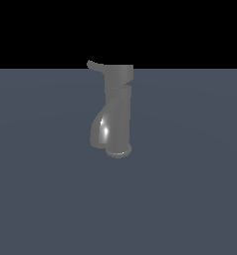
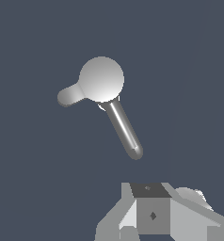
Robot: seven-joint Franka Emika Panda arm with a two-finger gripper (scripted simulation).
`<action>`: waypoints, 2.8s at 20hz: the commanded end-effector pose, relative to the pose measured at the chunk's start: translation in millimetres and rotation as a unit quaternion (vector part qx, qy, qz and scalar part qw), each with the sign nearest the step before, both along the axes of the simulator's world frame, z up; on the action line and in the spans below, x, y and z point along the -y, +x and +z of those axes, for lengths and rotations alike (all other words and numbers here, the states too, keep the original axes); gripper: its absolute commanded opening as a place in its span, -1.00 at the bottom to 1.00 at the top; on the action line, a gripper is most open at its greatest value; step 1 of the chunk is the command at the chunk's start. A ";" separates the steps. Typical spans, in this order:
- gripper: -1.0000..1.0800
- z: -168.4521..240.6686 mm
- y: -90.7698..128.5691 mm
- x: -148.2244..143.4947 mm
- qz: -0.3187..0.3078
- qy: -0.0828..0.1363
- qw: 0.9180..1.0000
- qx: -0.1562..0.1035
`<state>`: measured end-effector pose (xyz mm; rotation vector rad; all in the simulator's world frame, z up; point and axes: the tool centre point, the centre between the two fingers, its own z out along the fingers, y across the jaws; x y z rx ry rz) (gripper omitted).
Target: Turn on the faucet by rotating a designated handle.
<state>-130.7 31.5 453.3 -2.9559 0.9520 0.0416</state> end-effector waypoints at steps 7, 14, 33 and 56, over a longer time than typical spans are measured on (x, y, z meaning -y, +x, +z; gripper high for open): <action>-1.00 -21.1 39.8 -4.9 -0.107 -0.002 0.994 -0.003; -1.00 -42.0 71.3 -9.3 -0.194 -0.005 0.981 -0.006; -1.00 -114.2 149.1 -22.4 -0.419 -0.016 0.908 -0.008; -1.00 -156.6 181.3 -29.1 -0.518 -0.022 0.855 -0.005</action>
